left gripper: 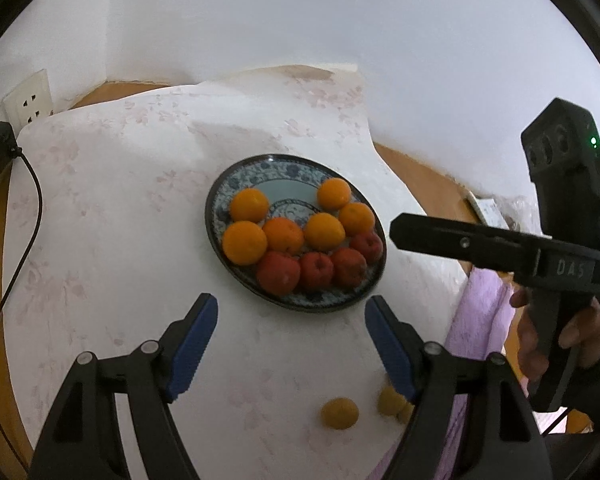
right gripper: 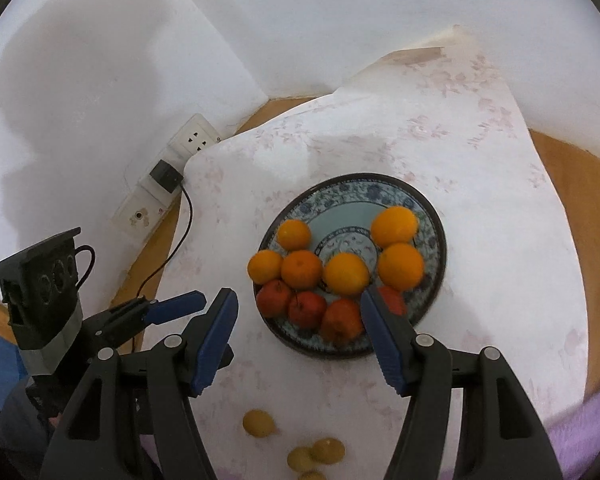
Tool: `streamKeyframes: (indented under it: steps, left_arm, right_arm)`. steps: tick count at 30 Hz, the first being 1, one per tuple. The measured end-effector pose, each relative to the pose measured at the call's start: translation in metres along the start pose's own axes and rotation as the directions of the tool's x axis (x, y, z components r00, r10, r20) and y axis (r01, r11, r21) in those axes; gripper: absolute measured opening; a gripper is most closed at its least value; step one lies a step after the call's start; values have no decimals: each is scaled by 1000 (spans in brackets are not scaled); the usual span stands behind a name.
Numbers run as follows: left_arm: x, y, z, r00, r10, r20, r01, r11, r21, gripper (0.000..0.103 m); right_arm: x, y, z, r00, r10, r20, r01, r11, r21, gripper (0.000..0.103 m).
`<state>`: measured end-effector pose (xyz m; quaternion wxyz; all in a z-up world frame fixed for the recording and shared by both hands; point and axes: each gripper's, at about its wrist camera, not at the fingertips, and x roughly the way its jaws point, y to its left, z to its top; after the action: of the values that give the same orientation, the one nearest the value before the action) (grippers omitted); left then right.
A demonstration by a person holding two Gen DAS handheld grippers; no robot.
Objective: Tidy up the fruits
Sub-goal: 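Withdraw both open grippers from the plate back to the small yellow fruits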
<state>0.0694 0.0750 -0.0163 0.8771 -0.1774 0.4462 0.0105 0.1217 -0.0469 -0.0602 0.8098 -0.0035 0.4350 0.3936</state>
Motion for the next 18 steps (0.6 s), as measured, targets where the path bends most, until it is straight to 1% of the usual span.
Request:
streamKeyframes:
  steps: [7,18]
  left_arm:
    - [2,-6,-16,1000,13,-26,-12,1000,23,80]
    - [13,-12,-43,995,0,-97,4,999,36,80]
  right_arm:
    - [-6,-4,-21,1000,-14,-14,15,1000,20,66]
    - [2,-13,-64,996,-39,-81,44,997,65,66]
